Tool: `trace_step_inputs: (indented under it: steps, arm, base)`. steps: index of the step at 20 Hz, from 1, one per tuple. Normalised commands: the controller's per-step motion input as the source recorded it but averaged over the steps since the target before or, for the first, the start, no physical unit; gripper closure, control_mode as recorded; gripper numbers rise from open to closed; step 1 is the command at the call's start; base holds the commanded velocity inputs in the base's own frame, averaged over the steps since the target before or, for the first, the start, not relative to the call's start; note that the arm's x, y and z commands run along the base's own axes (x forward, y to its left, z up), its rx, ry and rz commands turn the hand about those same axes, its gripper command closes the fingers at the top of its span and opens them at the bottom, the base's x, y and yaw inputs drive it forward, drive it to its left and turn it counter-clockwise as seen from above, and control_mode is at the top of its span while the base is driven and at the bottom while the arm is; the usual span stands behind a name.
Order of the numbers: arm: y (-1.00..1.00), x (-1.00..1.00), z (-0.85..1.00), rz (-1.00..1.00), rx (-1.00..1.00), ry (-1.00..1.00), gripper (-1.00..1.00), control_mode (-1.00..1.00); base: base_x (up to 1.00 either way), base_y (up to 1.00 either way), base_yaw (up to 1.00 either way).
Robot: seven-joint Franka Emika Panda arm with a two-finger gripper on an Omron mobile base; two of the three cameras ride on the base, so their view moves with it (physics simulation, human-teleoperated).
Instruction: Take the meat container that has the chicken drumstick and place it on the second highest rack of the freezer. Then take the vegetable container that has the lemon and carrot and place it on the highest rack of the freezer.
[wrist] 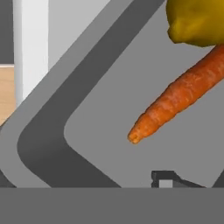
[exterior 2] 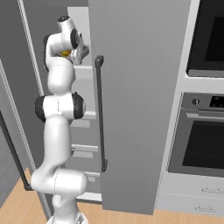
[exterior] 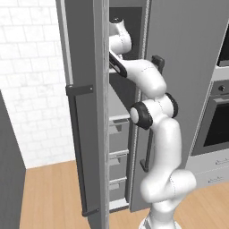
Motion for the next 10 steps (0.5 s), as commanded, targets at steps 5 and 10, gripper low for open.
trace_step_inputs:
  steps: [5, 10]
  arm:
    - [-0.04, -0.36, 0.0, -0.19, -0.04, -0.01, -1.0, -1.0]
    - [-0.52, -0.5, -0.23, -0.22, 0.0, -0.05, -1.0, -1.0]
  base:
    - [0.0, 0.0, 0.0]
    - [0.0, 0.0, 0.0]
